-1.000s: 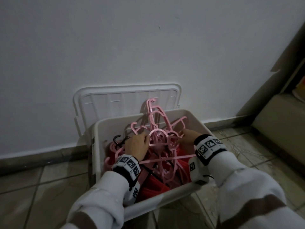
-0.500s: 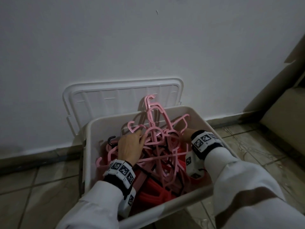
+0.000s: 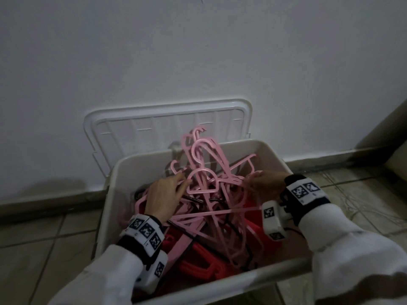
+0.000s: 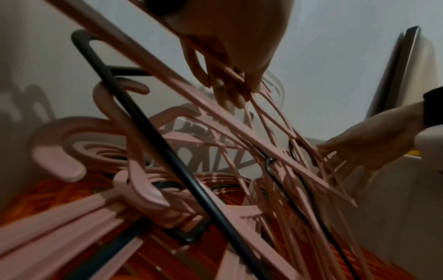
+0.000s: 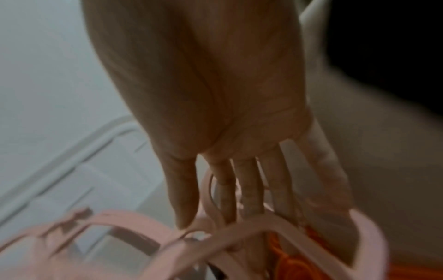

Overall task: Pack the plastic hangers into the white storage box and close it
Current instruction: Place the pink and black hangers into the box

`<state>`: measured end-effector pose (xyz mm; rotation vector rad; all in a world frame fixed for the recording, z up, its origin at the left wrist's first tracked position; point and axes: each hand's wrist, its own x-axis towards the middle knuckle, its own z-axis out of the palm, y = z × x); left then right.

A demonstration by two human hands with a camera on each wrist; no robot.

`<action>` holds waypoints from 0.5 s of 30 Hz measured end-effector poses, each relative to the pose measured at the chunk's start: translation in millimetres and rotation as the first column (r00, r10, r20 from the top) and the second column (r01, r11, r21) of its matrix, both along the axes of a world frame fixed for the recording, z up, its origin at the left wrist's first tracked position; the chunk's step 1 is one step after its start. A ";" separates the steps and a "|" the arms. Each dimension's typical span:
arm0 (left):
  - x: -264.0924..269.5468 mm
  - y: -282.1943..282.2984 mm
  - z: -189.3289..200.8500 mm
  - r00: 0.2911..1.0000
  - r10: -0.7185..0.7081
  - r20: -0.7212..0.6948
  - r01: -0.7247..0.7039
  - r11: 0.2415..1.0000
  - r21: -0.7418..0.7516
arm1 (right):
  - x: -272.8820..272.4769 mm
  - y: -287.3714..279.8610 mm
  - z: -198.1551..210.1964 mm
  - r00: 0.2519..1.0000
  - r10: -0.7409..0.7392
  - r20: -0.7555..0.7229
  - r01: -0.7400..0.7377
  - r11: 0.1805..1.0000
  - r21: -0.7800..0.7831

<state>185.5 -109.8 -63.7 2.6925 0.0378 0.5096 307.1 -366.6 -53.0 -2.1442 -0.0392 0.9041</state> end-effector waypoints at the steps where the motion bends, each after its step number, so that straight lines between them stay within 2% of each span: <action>1: -0.7 -0.2 -0.1 1.000 -0.009 0.009 0.009 1.000 -0.009 | -0.9 0.8 3.9 1.000 -0.022 -0.011 0.022 1.000 0.012; 4: -0.4 0.5 -2.8 0.999 -0.034 0.029 0.034 0.999 0.018 | -0.9 4.6 7.8 0.984 -0.177 0.003 0.176 0.980 0.096; 7: -0.2 0.4 -8.2 0.997 -0.066 0.039 0.064 0.997 0.037 | 1.9 13.5 3.9 0.941 -0.267 0.210 0.254 0.963 0.086; 9: -1.7 0.2 -11.1 0.996 -0.084 0.016 0.083 0.996 0.045 | 0.6 18.9 9.7 0.898 -0.223 0.380 0.248 0.969 -0.017; 11: -3.6 -0.4 -11.7 0.995 -0.094 0.016 0.093 0.995 0.040 | -1.3 20.6 22.0 0.859 -0.104 0.501 0.205 0.967 -0.150; 12: -4.6 -0.4 -11.3 0.994 -0.102 0.032 0.101 0.994 0.031 | -4.4 21.5 30.2 0.843 -0.078 0.532 0.180 0.973 -0.142; 15: -7.2 -1.4 -5.7 0.991 -0.110 0.076 0.112 0.993 -0.025 | -15.9 24.3 52.3 0.836 -0.117 0.537 0.124 0.992 0.024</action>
